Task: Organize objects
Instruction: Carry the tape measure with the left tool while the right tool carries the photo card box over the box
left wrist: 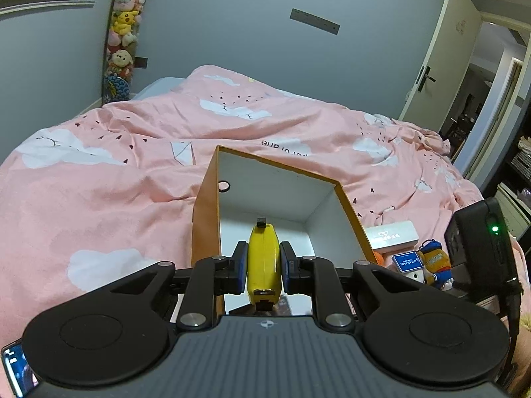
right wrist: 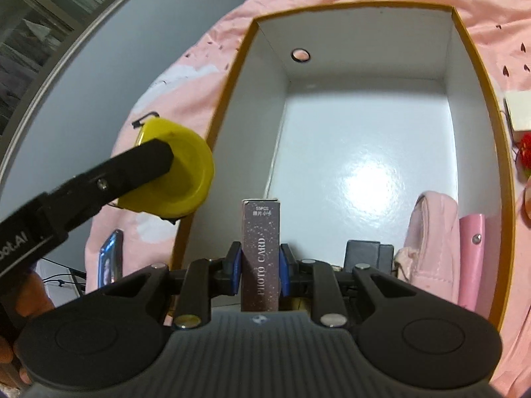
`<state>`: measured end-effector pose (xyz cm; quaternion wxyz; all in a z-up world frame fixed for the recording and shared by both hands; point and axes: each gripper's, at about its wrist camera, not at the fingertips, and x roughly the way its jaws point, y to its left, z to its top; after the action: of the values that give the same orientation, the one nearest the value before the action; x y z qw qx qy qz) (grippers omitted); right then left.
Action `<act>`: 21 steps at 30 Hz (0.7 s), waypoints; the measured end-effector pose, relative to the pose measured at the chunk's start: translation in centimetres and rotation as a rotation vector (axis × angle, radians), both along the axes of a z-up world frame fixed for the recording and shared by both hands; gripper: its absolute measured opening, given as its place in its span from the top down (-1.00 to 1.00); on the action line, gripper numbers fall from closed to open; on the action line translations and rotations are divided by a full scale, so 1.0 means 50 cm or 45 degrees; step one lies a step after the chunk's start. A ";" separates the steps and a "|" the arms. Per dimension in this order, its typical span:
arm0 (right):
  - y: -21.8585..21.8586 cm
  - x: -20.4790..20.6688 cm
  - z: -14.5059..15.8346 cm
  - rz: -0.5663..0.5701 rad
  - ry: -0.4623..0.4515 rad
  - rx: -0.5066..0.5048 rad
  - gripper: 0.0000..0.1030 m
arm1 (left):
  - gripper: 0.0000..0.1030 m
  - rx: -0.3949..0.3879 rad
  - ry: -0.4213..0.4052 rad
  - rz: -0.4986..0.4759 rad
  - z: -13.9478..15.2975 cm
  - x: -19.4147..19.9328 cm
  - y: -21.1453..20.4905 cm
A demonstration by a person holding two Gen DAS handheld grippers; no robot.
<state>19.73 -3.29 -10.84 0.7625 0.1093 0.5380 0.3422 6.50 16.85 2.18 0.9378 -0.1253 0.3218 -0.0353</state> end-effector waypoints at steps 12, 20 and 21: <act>0.021 -0.006 -0.029 0.004 0.075 -0.061 0.47 | 0.58 -0.010 0.012 0.003 -0.010 0.005 0.013; 0.009 -0.002 -0.023 0.050 0.098 -0.042 0.41 | 0.58 -0.006 0.020 -0.002 -0.012 0.007 0.013; 0.006 -0.002 -0.020 0.059 0.091 -0.044 0.41 | 0.58 -0.006 0.021 -0.004 -0.013 0.007 0.013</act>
<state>19.65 -2.97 -11.83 0.7366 0.0957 0.5731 0.3461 6.83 17.53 1.55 0.9347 -0.1272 0.3297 -0.0367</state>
